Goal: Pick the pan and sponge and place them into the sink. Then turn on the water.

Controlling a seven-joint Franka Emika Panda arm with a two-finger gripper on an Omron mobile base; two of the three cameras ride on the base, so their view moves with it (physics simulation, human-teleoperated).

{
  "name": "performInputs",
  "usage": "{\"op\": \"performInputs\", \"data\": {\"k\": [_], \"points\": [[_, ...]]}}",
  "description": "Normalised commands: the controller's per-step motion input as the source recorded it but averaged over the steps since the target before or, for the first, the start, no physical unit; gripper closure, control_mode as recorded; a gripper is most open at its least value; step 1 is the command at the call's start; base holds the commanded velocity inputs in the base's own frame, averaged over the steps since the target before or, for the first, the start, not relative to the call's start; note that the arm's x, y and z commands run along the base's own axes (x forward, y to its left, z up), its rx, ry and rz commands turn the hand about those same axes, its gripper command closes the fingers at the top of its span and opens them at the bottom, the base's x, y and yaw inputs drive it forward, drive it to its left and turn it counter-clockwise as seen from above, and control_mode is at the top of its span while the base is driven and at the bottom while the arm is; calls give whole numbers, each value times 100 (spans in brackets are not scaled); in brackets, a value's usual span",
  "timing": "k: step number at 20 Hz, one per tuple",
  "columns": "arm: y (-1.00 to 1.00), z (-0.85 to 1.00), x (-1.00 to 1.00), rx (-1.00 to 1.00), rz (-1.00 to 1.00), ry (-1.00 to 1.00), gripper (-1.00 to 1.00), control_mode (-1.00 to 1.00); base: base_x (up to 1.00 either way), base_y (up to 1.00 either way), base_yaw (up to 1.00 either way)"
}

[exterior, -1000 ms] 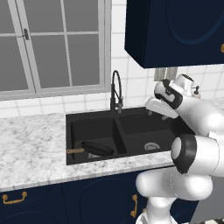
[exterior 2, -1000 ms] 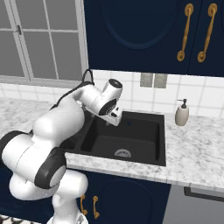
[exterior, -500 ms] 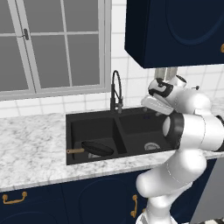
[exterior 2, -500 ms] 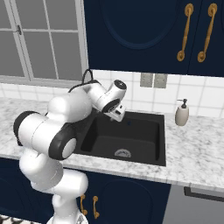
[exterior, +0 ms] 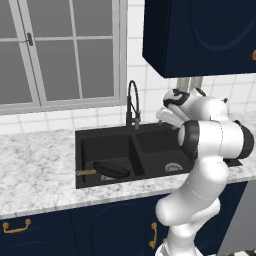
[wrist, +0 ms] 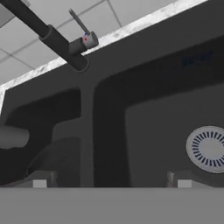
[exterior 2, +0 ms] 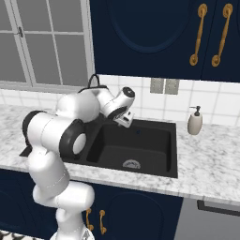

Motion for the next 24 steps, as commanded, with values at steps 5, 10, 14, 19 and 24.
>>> {"op": "performInputs", "data": {"k": [5, 10, 14, 19, 24], "points": [[19, -8, 42, 11, 5, -5, -100, -100, 0, 0, 0], [13, -9, 49, 13, 5, -9, -100, -100, 0, 0, 0], [9, -12, 53, 8, 3, -8, -100, -100, 0, 0, 0], [12, -12, 48, 3, 0, -7, -100, -100, 0, 0, 0], [18, -19, 40, 0, 0, -4, -100, -100, 0, 0, 0]]}}
